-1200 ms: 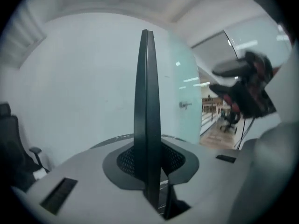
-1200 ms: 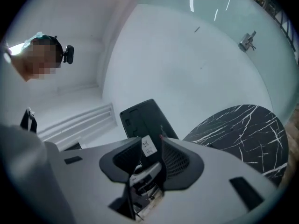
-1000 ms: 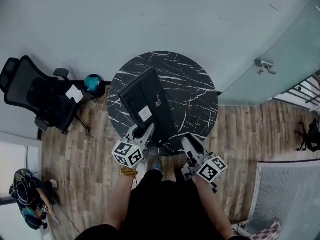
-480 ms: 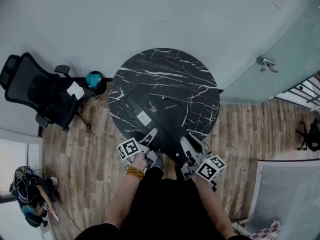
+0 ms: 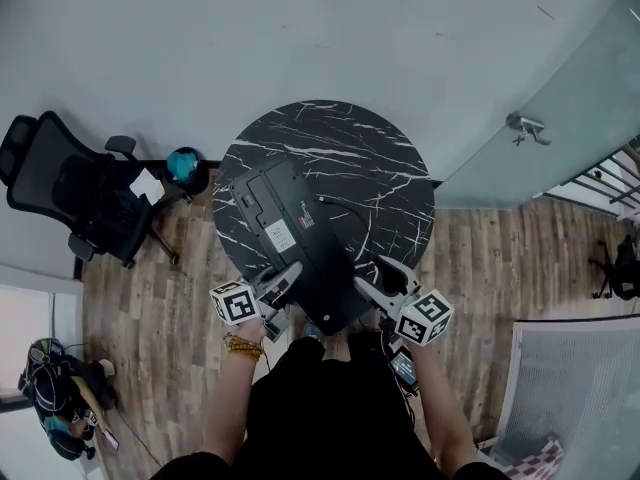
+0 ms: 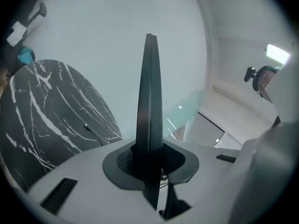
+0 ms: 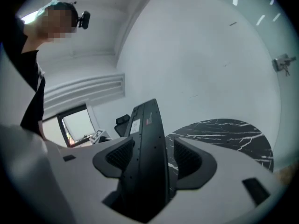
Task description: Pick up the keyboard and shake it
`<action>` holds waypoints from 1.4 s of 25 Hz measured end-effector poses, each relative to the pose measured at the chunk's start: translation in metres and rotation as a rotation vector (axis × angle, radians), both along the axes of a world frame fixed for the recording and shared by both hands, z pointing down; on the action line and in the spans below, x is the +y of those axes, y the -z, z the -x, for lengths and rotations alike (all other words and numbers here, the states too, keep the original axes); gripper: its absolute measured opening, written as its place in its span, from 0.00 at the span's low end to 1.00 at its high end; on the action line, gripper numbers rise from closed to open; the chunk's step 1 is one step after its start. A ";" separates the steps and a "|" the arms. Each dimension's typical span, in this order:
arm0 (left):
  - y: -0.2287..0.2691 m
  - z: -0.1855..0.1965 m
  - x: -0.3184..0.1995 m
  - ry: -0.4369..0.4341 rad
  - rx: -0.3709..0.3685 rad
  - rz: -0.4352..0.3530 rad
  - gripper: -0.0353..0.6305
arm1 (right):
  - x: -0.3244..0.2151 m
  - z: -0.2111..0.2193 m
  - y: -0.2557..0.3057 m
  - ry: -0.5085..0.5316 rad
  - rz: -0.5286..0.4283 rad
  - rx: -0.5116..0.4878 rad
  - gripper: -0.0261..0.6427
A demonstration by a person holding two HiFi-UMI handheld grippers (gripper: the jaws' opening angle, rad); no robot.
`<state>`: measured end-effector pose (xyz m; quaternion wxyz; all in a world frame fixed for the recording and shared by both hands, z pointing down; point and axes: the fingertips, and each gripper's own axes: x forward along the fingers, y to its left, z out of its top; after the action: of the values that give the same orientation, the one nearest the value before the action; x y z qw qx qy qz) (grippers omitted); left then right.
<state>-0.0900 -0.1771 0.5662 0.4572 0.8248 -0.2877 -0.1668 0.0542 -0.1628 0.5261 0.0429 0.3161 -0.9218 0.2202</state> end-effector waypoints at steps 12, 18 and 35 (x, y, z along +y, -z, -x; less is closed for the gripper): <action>0.063 -0.029 0.047 -0.300 0.027 -0.295 0.18 | 0.028 0.079 0.023 0.557 -0.078 -0.109 0.45; 0.065 -0.038 0.059 -0.353 -0.138 -0.422 0.19 | 0.046 0.086 0.026 0.555 -0.015 -0.199 0.18; 0.085 0.026 0.007 0.307 -0.599 -0.576 0.28 | -0.019 0.000 0.046 -0.268 -0.638 0.682 0.17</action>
<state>-0.1164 -0.1705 0.4808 0.0753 0.8783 -0.4684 -0.0596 0.0538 -0.1819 0.4796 0.2147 0.4838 -0.8278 -0.1858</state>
